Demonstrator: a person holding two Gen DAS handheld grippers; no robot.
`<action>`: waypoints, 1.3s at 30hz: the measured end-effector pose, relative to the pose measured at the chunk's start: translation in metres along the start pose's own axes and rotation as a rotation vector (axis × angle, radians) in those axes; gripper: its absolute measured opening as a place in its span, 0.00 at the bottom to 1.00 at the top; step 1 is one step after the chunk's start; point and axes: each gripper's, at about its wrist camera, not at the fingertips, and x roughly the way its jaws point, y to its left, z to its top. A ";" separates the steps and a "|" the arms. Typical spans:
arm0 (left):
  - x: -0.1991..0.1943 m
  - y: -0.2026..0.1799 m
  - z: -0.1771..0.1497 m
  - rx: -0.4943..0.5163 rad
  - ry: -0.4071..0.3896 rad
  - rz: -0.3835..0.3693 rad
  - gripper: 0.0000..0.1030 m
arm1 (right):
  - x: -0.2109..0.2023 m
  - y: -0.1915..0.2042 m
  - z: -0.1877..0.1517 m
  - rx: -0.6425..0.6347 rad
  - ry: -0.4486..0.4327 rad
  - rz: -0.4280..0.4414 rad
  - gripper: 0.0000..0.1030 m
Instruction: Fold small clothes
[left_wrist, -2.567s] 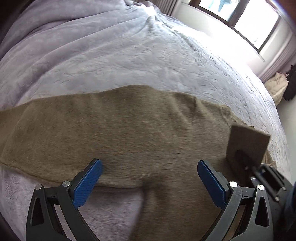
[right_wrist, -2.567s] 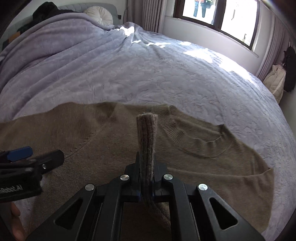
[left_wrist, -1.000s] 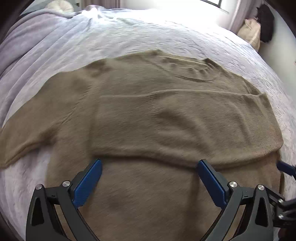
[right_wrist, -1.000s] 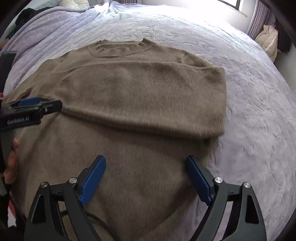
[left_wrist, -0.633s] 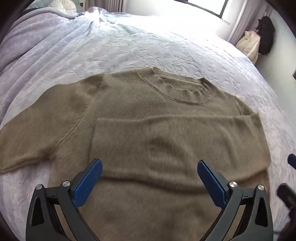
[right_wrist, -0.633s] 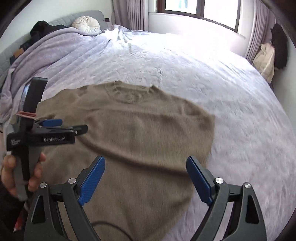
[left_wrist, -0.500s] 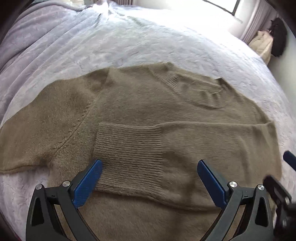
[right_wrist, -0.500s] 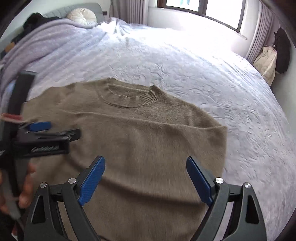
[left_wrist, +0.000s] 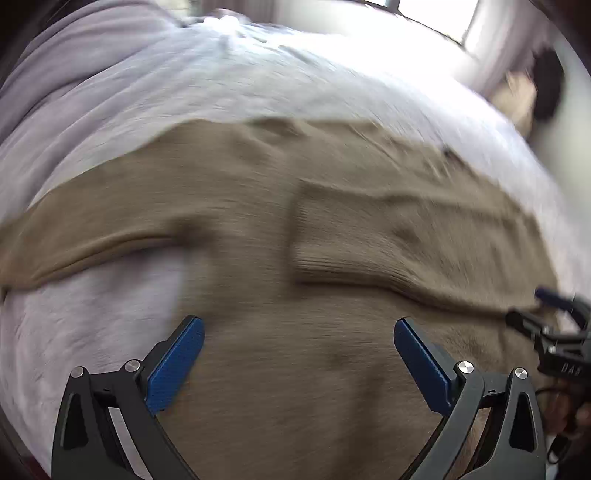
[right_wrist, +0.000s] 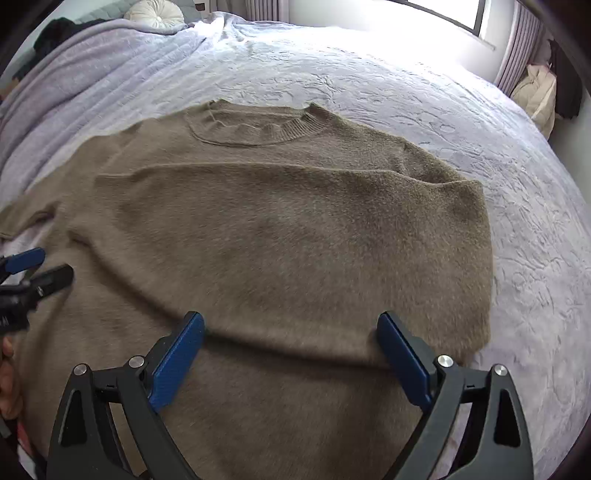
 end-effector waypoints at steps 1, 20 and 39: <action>-0.008 0.022 0.002 -0.071 -0.023 0.004 1.00 | -0.004 0.003 0.001 0.002 -0.011 0.020 0.93; -0.023 0.361 -0.004 -1.042 -0.294 -0.334 0.99 | 0.022 0.134 0.061 -0.275 -0.064 -0.038 0.93; -0.087 0.378 0.026 -0.731 -0.414 -0.090 0.09 | 0.082 0.272 0.124 -0.501 -0.088 0.033 0.93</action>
